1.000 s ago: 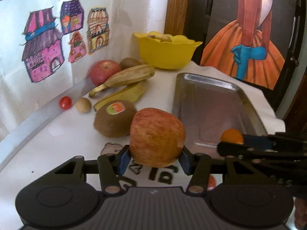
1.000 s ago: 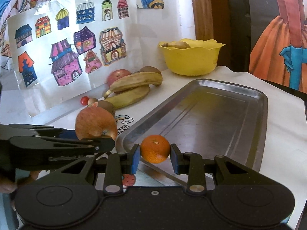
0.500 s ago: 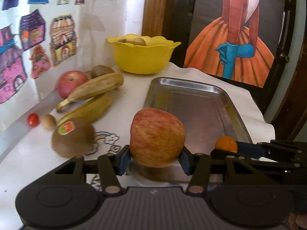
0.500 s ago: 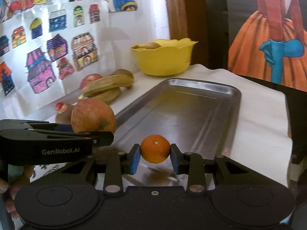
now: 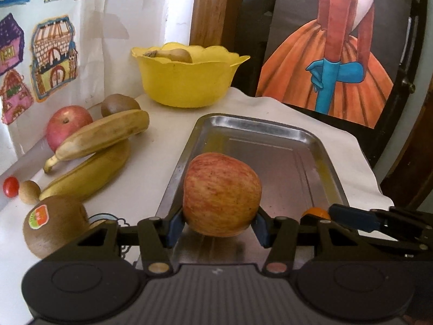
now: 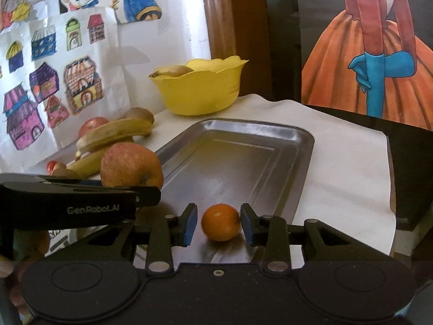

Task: Organize fruits
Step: 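Carry the mandarin and apple over the steel tray with both tools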

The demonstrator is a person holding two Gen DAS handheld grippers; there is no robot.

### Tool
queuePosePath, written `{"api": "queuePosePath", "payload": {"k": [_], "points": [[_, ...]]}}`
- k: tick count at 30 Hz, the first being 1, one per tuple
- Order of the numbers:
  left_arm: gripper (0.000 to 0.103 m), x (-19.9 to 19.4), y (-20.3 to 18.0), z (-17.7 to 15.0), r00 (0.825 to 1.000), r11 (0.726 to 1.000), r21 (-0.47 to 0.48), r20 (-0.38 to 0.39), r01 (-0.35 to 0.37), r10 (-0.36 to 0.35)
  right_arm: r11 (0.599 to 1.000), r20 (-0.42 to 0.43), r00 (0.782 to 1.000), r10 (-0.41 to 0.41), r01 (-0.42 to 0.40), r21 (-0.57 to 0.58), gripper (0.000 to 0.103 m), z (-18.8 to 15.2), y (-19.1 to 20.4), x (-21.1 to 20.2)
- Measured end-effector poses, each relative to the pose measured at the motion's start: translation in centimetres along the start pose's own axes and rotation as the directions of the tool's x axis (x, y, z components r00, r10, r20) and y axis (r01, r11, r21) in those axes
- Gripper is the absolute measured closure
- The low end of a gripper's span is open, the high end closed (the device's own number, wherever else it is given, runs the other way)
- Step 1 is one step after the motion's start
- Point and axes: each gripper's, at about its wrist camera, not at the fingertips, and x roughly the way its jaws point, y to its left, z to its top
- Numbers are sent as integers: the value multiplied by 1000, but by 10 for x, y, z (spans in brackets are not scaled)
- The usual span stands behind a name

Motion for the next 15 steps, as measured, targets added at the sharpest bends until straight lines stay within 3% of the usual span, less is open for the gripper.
{"api": "queuePosePath", "payload": {"k": [2,7,9,11,15], "points": [[45,5,1,1,1000,1000,-12,-17,-8,7,1000,2,1000,-4,4,6,56,1,-3,0],[43,4,1,2,1000,1000,-9,-5,-8,8,1000,16,1000,-21,20,22,34,1,-7,-5],[37,0,0,4,1000,1000,-9,14,-3,3,999,22,999,-31,30,31,28,0,-8,-8],[23,-4,1,6,1000,1000,-15,30,-4,5,998,32,998,-48,47,46,21,1,-9,-11],[17,-14,3,6,998,1000,-24,55,-3,4,995,51,995,-83,80,62,10,0,-7,-20]]}}
